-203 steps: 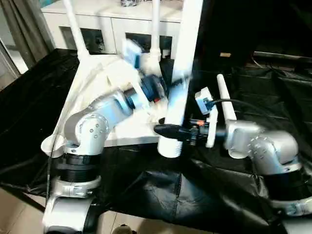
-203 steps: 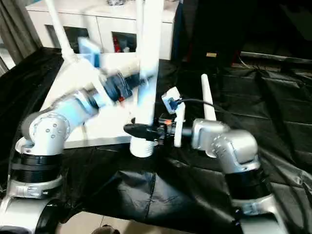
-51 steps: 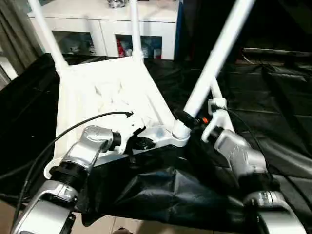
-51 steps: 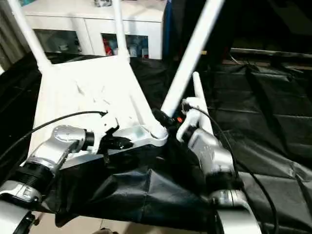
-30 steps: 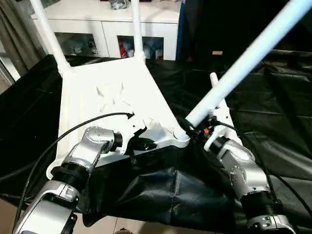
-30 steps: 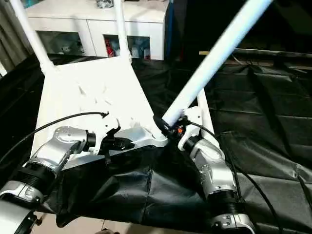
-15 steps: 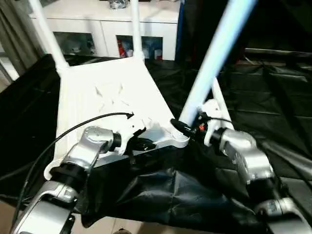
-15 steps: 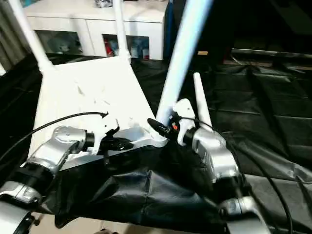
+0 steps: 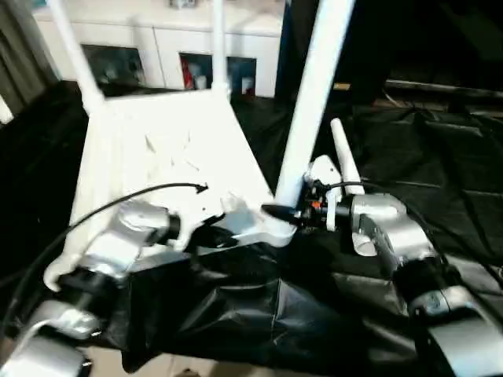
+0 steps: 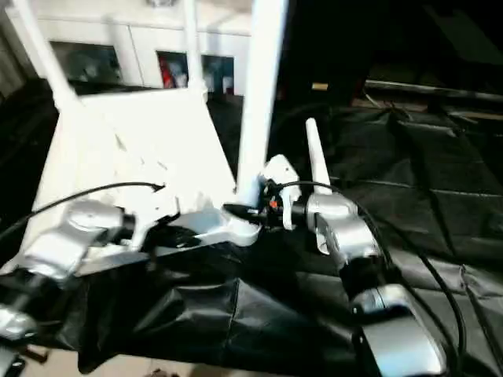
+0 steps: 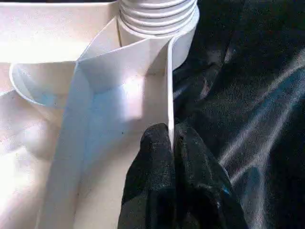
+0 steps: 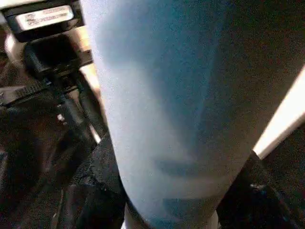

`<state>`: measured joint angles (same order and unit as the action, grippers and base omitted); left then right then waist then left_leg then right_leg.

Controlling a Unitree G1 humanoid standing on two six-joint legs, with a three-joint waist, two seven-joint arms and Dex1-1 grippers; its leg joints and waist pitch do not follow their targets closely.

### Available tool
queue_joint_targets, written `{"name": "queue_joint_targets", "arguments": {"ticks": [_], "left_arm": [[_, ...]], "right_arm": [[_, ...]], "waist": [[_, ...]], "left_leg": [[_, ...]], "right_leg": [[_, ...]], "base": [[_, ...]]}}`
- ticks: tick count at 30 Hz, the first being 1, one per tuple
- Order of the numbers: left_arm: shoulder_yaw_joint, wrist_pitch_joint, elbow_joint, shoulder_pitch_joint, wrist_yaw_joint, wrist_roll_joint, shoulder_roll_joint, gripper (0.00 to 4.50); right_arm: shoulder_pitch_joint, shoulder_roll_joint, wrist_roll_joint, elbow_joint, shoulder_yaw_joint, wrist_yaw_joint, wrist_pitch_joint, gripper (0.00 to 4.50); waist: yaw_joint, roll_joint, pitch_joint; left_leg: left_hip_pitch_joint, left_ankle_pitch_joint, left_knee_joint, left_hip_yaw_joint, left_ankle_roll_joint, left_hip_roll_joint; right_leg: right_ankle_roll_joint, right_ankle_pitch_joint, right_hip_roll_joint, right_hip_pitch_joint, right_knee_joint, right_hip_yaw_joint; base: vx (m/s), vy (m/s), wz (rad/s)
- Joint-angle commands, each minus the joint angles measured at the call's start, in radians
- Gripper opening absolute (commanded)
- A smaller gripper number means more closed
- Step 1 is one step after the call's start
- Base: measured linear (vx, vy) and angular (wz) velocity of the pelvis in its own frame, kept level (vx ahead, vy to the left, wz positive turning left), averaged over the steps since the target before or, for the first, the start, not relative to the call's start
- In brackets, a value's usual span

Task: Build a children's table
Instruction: Insert table leg to table base

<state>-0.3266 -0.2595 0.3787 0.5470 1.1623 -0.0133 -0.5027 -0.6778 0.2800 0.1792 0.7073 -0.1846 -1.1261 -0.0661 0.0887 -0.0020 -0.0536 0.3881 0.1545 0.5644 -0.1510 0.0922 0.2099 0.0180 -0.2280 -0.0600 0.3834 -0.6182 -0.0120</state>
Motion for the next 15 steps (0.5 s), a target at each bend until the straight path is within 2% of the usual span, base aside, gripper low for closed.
{"name": "queue_joint_targets", "arguments": {"ticks": [1, 3, 7, 10, 12, 13, 15], "left_arm": [[-0.004, 0.000, -0.064, 0.007, 0.051, -0.010, -0.013, 0.00], [-0.009, -0.012, -0.094, 0.004, 0.068, -0.017, -0.033, 0.00], [-0.012, -0.028, -0.121, 0.000, 0.083, -0.021, -0.052, 0.00], [-0.003, -0.045, -0.118, 0.009, 0.066, -0.018, -0.052, 0.00], [0.013, -0.075, -0.109, 0.024, 0.024, -0.015, -0.034, 0.00], [0.013, -0.075, -0.109, 0.024, 0.024, -0.015, -0.034, 0.00], [0.036, -0.160, -0.108, 0.051, -0.069, -0.007, 0.009, 0.00]], "right_arm": [[0.051, 0.023, -0.076, 0.105, -0.056, -0.016, -0.040, 1.91], [0.047, 0.028, -0.068, 0.101, -0.064, -0.071, -0.030, 1.91], [0.032, 0.030, -0.073, 0.135, -0.075, -0.112, 0.003, 1.91], [0.019, 0.019, -0.090, 0.168, -0.067, -0.064, 0.031, 1.91], [0.010, 0.000, -0.106, 0.195, -0.046, 0.044, 0.050, 1.91], [0.010, 0.000, -0.106, 0.195, -0.046, 0.044, 0.050, 1.91], [-0.007, -0.040, -0.133, 0.261, -0.010, 0.265, 0.041, 1.91]], "waist": [[-0.001, 0.012, 0.037], [-0.001, 0.009, 0.030], [-0.001, 0.008, 0.026], [-0.003, 0.008, 0.020], [-0.004, 0.008, 0.014], [-0.007, 0.007, 0.008], [-0.015, 0.008, 0.001]], "left_leg": [[-0.020, 0.259, -0.072, -0.011, -0.011, 0.014], [-0.020, 0.250, -0.073, -0.012, -0.018, 0.013], [-0.021, 0.203, -0.070, -0.015, -0.034, 0.012], [-0.021, 0.204, -0.073, -0.015, -0.032, 0.013], [-0.024, 0.249, -0.079, -0.015, -0.020, 0.015], [-0.024, 0.289, -0.085, -0.014, -0.004, 0.015], [-0.025, 0.360, -0.095, -0.009, 0.037, 0.014]], "right_leg": [[-0.254, -0.018, -0.050, -0.023, 0.066, 0.018], [-0.254, 0.003, -0.049, -0.022, 0.065, 0.018], [-0.273, 0.068, -0.049, -0.027, 0.061, 0.017], [-0.281, 0.058, -0.050, -0.026, 0.063, 0.017], [-0.275, -0.016, -0.051, -0.022, 0.070, 0.018], [-0.268, -0.089, -0.054, -0.020, 0.075, 0.021], [-0.241, -0.249, -0.059, -0.015, 0.086, 0.024]], "base": [[0.000, 0.000, 0.00], [0.000, 0.000, 0.00], [0.000, 0.000, 0.00], [0.000, 0.000, 0.00], [0.000, 0.000, 0.00], [0.000, 0.000, 0.00], [0.000, 0.000, 0.00]]}}
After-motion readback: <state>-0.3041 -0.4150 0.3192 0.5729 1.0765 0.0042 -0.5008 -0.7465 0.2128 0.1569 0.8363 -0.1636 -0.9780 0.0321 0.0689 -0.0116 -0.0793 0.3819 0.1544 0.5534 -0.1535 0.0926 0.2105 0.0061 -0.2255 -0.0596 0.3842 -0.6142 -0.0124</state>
